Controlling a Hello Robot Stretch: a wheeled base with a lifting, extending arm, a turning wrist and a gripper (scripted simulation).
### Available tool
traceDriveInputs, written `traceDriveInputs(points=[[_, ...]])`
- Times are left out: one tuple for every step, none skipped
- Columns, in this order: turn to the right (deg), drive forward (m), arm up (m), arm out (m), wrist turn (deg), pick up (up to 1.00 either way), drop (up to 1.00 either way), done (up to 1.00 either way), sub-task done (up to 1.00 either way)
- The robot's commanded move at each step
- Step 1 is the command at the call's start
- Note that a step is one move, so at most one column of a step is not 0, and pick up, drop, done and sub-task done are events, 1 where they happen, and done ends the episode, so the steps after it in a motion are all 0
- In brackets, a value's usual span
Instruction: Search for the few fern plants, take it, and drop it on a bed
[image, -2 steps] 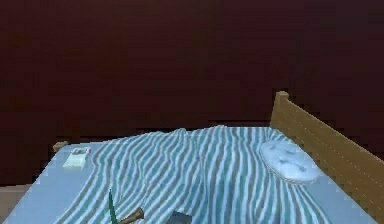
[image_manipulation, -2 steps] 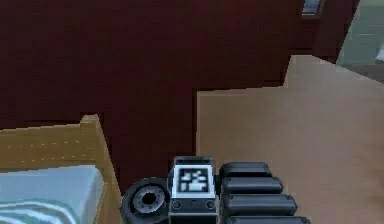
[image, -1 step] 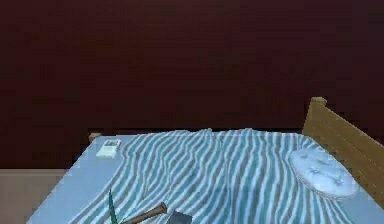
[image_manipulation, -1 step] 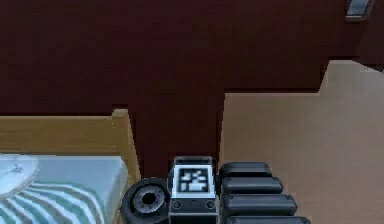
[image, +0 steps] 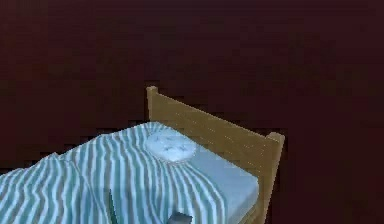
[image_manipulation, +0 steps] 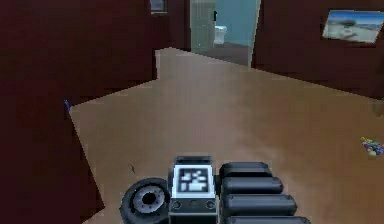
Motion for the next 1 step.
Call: traceDriveInputs(points=[[42.0,0.0,0.0,0.0,0.0,0.0,0.0,0.0,0.0]])
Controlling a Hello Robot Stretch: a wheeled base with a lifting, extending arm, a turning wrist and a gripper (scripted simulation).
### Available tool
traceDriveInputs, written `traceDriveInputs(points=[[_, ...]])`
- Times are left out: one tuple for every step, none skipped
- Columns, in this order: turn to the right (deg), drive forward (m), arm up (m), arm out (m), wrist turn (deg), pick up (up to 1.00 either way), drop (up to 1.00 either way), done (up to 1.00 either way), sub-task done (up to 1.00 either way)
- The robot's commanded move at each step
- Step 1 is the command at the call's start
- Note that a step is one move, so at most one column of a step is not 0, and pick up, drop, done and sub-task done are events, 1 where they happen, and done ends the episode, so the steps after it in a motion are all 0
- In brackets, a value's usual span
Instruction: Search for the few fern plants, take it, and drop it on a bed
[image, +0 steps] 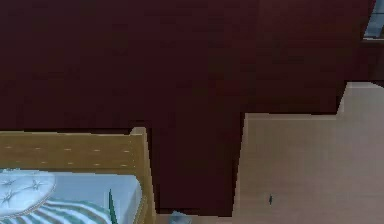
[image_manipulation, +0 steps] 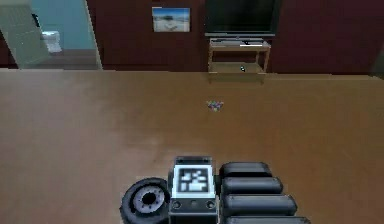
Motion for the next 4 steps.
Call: traceDriveInputs(points=[[0.0,0.15,0.0,0.0,0.0,0.0,0.0,0.0,0.0],[0.0,0.05,0.0,0.0,0.0,0.0,0.0,0.0,0.0],[-45.0,0.0,0.0,0.0,0.0,0.0,0.0,0.0,0.0],[-45.0,0.0,0.0,0.0,0.0,0.0,0.0,0.0,0.0]])
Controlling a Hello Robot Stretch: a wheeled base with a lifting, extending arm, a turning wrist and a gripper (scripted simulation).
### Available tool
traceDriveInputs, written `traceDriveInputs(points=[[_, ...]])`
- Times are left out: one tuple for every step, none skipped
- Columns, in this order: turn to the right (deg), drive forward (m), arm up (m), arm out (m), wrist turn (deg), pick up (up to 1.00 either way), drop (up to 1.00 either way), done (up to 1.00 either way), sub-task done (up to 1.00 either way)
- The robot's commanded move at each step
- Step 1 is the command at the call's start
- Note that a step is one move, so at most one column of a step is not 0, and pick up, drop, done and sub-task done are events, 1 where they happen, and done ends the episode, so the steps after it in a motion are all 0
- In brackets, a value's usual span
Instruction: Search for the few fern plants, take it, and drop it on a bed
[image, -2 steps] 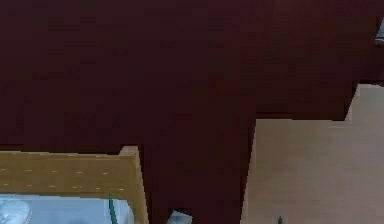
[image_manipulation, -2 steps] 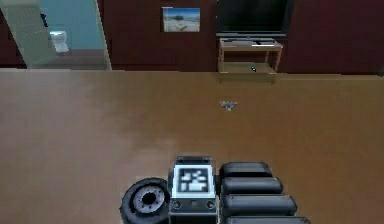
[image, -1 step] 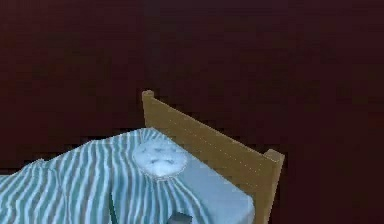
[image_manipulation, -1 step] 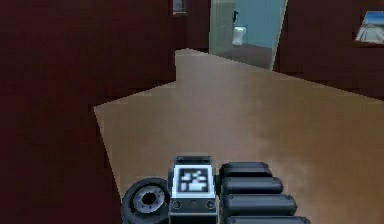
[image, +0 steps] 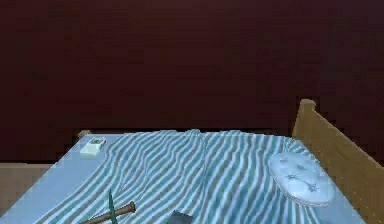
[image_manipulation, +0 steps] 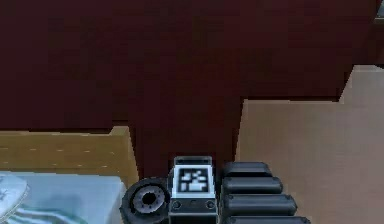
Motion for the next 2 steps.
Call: traceDriveInputs(points=[[-45.0,0.0,0.0,0.0,0.0,0.0,0.0,0.0,0.0],[-42.0,0.0,0.0,0.0,0.0,0.0,0.0,0.0,0.0]])
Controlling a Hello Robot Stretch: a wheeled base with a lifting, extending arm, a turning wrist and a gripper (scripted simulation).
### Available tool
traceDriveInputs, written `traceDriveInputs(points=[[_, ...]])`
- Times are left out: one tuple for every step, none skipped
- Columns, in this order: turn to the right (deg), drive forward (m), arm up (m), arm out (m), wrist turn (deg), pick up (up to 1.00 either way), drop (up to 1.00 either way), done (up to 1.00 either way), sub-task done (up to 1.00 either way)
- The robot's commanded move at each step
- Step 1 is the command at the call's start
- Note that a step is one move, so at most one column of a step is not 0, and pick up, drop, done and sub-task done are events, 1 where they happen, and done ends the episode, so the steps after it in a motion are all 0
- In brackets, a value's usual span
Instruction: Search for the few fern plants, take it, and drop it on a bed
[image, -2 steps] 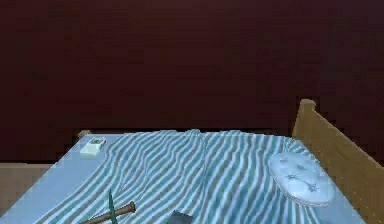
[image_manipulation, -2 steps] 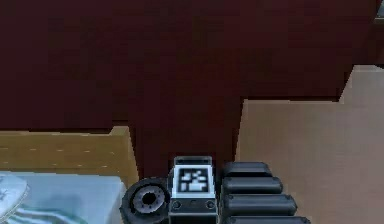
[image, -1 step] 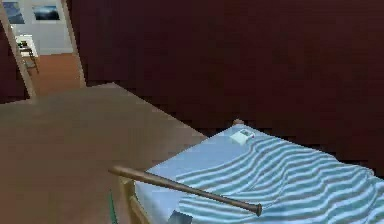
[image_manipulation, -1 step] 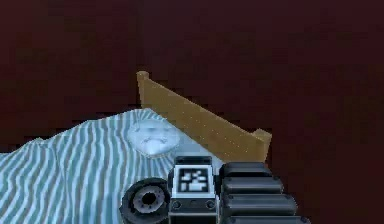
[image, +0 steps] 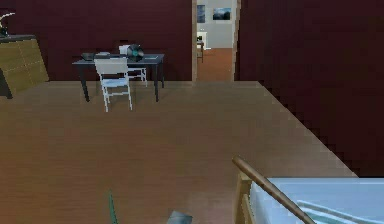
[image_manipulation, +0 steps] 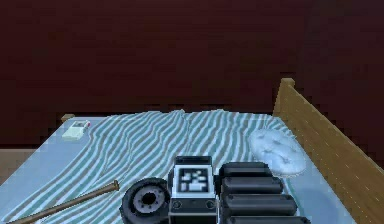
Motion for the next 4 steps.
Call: traceDriveInputs(points=[[0.0,0.0,0.0,0.48,0.0,0.0,0.0,0.0,0.0],[0.0,0.0,0.0,0.0,45.0,0.0,0.0,0.0,0.0],[0.0,0.0,0.0,0.0,45.0,0.0,0.0,0.0,0.0],[0.0,0.0,0.0,0.0,30.0,0.0,0.0,0.0,0.0]])
